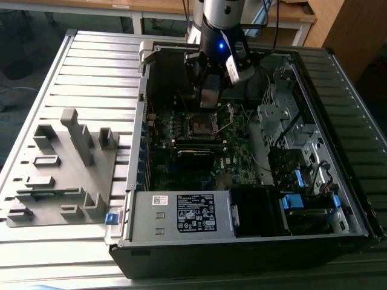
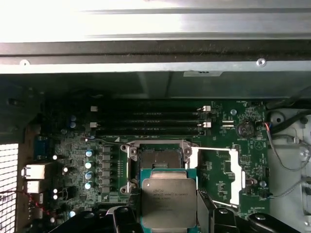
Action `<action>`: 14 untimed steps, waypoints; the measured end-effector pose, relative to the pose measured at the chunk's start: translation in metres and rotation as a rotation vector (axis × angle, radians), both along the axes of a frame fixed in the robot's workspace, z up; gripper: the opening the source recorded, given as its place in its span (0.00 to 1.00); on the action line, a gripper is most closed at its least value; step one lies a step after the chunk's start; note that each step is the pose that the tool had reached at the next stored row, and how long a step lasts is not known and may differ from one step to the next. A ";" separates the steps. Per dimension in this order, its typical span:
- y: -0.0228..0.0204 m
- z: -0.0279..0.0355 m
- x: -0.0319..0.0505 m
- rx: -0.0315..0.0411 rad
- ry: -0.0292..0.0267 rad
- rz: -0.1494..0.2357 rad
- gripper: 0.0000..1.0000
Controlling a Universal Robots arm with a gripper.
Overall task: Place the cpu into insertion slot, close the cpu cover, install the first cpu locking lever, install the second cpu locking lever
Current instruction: 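Place the cpu into insertion slot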
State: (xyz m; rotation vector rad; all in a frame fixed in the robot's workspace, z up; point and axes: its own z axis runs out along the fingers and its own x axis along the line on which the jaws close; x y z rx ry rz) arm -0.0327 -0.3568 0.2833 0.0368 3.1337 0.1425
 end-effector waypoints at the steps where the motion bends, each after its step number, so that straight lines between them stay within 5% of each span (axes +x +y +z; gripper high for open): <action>1: 0.0000 -0.0018 0.0000 0.0000 -0.0001 0.000 0.54; 14: 0.0000 -0.0206 -0.0056 0.0001 -0.0019 0.000 0.54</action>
